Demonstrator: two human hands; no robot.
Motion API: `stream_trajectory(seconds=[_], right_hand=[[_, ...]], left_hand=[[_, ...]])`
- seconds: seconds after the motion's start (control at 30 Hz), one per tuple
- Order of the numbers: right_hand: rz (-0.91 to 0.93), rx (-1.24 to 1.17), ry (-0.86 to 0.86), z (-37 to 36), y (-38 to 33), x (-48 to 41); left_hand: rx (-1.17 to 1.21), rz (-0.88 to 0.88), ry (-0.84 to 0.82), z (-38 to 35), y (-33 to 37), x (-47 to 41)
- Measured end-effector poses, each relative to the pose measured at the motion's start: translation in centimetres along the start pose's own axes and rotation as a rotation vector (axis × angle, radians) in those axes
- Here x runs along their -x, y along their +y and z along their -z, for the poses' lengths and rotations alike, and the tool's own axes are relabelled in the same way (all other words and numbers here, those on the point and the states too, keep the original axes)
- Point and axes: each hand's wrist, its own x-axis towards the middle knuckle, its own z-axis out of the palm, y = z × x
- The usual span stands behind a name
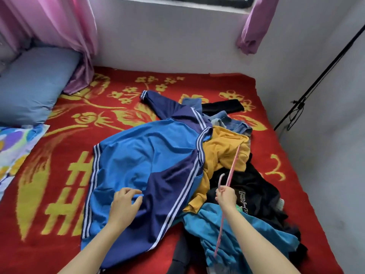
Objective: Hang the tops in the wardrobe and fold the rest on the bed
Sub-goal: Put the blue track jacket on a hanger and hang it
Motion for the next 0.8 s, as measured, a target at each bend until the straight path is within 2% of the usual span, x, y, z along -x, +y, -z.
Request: stream_trajectory(seconds=[0.13, 0.3, 0.47, 0.57, 0.67, 0.8], right_hand=[[0.020, 0.187, -0.014, -2.9, -2.3, -3.5], [-0.001, 0.243, -0.064, -7.7, -4.1, -6.7], [-0.144, 0.276, 0.008, -9.9, -3.8, -9.9], [-0.110, 0.311, 0.026, -9.7, -3.8, -11.2], [-0.096, 0.242, 0.053, -9.8, -4.0, -11.3], [-0.109, -0.043, 0.150, -9.2, -4.1, -8.9]], left_hand=[[-0.050, 0.081, 0.018, -0.1, -1.2, -0.7], [-0.129, 0.179, -0.008, 0.6, -2.8, -0.4], [-0.126, 0.250, 0.013, 1.2, -4.6, -0.6], [-0.119, 0.302, 0.017, 1.0, -5.5, -1.0], [-0.100, 0.350, -0.006, 0.4, -5.9, -1.3], [-0.047, 0.336, -0.041, -0.3, -5.1, -1.7]])
